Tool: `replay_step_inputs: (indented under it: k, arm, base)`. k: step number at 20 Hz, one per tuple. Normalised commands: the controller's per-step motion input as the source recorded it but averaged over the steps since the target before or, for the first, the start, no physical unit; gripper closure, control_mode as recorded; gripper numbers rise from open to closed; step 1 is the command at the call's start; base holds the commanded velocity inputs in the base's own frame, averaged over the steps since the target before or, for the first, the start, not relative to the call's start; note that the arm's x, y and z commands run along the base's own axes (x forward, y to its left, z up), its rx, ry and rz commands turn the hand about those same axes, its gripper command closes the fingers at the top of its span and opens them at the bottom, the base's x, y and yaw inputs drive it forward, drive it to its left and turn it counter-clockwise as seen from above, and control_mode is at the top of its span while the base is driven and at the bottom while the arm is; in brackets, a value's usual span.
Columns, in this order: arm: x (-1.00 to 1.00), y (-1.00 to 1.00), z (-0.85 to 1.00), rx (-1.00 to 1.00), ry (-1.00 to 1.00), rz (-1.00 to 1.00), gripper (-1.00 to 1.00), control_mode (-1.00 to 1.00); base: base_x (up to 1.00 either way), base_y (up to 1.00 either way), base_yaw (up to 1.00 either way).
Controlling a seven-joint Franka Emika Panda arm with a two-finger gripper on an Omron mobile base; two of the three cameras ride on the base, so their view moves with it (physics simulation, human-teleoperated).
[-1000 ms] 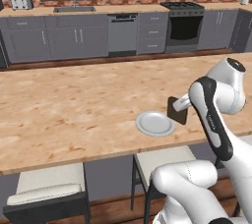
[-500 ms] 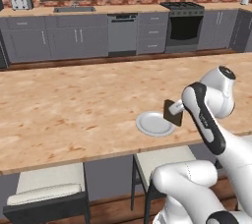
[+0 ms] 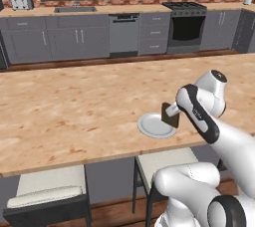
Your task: Start the toaster. Once the lever pops up, take the bread to the plate on the dining counter.
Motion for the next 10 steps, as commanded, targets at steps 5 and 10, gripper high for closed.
replay_step_inputs:
  k: [5, 10]
  arm:
    - [0.27, 0.0, -0.31, 0.0, 0.05, 0.0, 1.0, -1.0]
    - [0.28, 0.0, -0.29, 0.0, 0.02, 0.0, 1.0, -1.0]
  base:
    - [0.0, 0.0, 0.0]
    - [0.0, 0.0, 0.0]
